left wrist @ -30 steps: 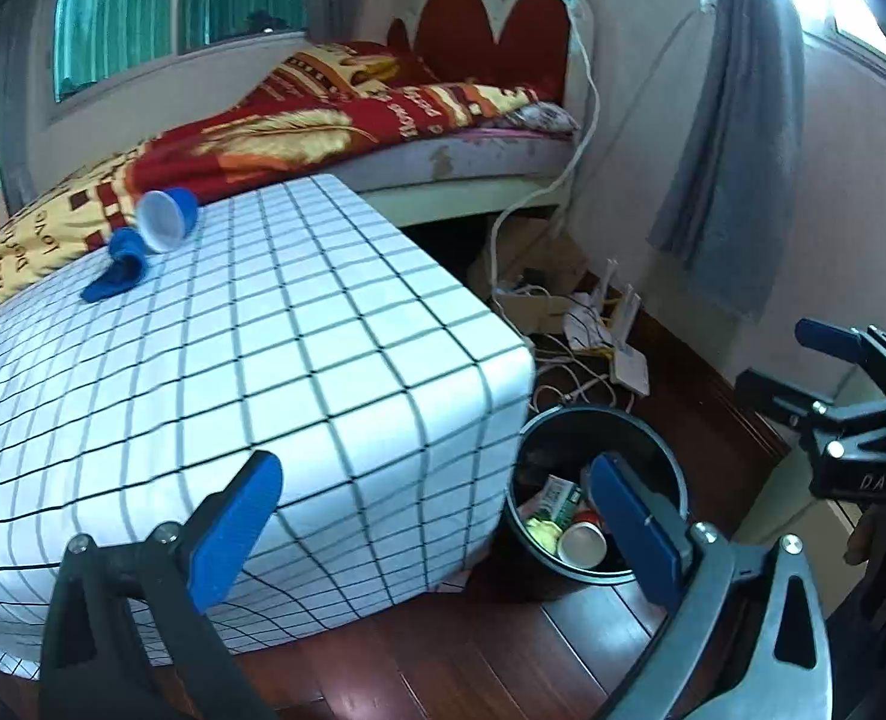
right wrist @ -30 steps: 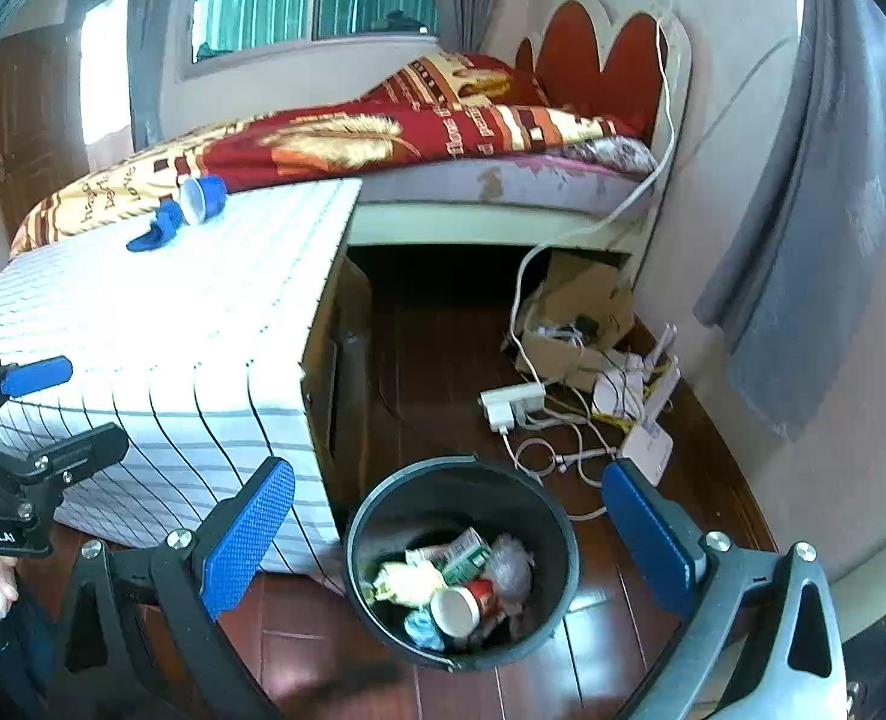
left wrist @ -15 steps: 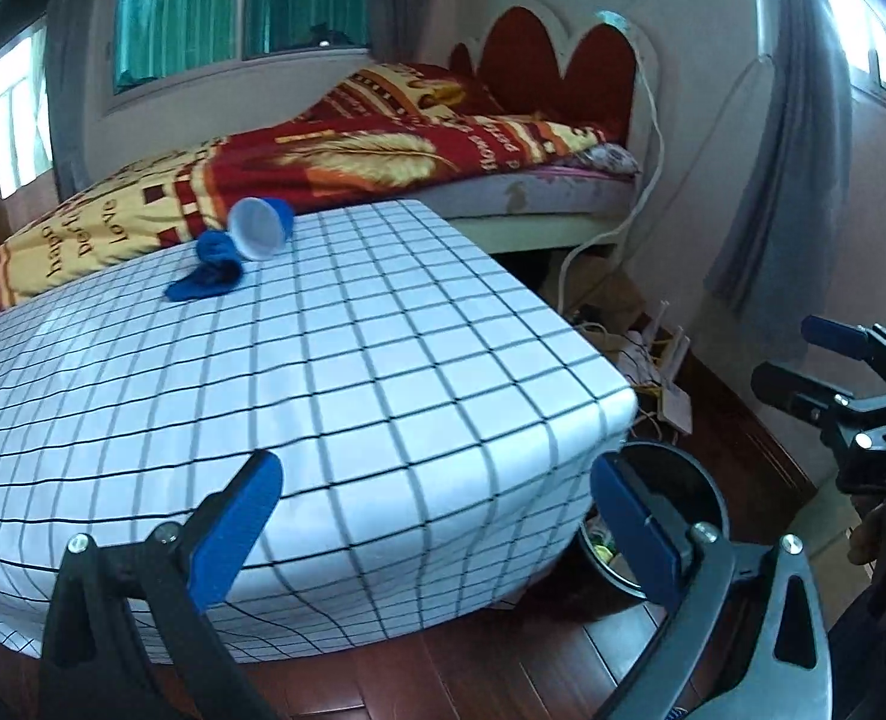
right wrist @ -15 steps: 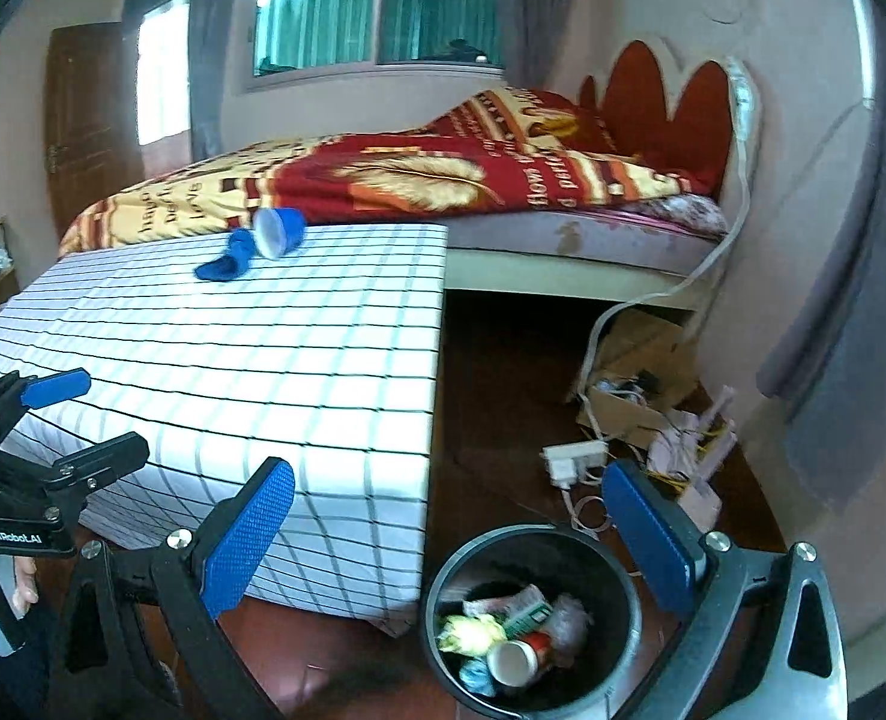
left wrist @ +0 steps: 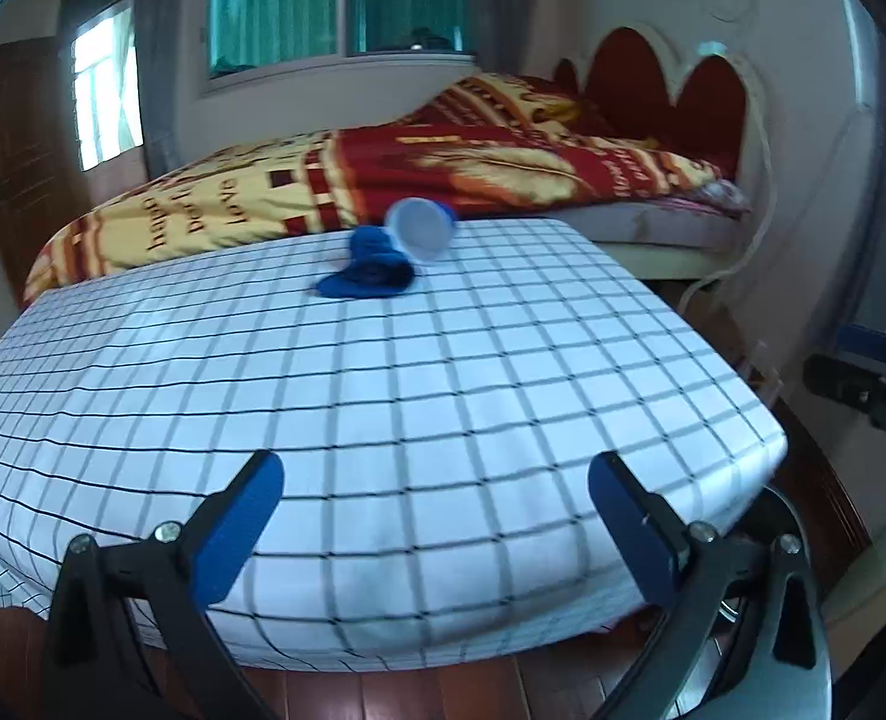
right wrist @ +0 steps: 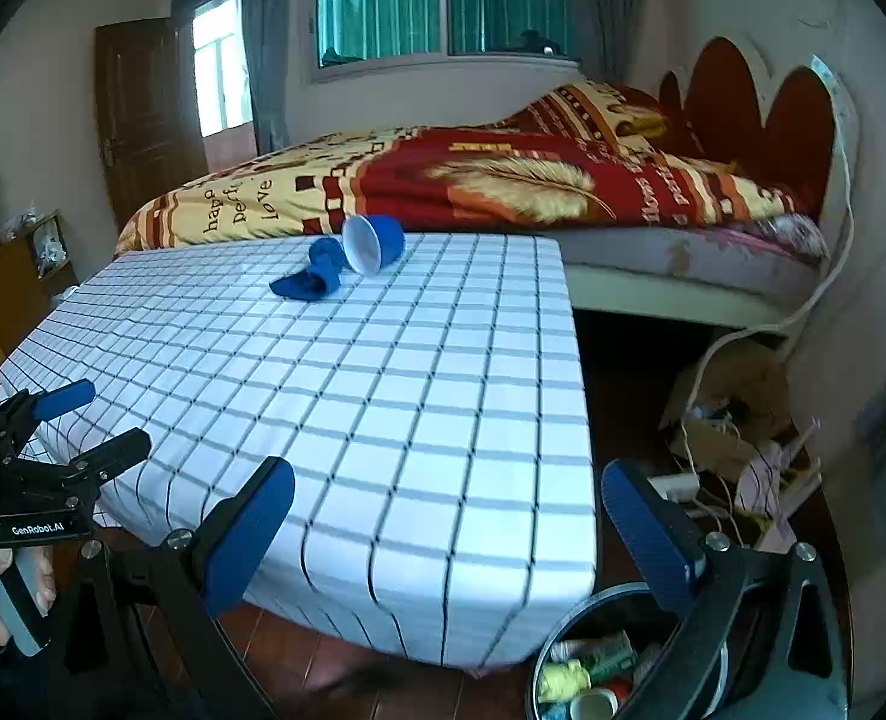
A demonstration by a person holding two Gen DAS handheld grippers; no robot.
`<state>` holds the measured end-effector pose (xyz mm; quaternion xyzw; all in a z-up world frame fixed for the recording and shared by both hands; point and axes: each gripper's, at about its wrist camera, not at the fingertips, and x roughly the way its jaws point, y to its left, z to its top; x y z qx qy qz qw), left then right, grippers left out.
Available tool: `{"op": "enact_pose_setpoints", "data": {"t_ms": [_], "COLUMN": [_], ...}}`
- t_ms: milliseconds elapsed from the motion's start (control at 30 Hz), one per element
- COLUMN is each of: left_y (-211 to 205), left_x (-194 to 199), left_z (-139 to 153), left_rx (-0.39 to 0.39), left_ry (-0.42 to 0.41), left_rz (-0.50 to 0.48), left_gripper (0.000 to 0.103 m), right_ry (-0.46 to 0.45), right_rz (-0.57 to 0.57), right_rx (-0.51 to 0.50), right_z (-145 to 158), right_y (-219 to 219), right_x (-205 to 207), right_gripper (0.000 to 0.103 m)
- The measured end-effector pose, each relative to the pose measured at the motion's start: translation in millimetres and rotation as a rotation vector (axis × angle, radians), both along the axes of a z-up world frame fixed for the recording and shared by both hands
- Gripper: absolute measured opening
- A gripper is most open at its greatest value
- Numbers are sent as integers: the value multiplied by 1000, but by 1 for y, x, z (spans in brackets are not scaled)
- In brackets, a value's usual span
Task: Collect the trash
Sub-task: 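Move both tools back toward the blue cup and blue cloth on the table, then grasp the blue cloth with the left tool while the right tool grasps the blue cup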
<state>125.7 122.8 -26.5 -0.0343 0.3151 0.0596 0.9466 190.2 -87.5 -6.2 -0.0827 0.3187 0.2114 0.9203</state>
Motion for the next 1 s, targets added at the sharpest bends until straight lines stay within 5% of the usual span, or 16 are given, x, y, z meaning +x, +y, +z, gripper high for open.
{"op": "enact_pose_setpoints", "data": {"t_ms": [400, 667, 800, 1000], "left_y": [59, 72, 84, 86], "left_x": [90, 170, 211, 257], "left_z": [3, -9, -17, -31], "left_rx": [14, 19, -59, -66], "left_ry": [5, 15, 37, 97], "left_rz": [74, 42, 23, -14], "left_gripper": [93, 87, 81, 69], "right_ry": [-18, 41, 68, 79], "right_rz": [93, 134, 159, 187], "right_rx": [-17, -27, -39, -66], "right_z": [8, -20, -37, -57], "right_y": [79, 117, 134, 146], "right_x": [101, 194, 235, 277], "right_gripper": [102, 84, 80, 72]}}
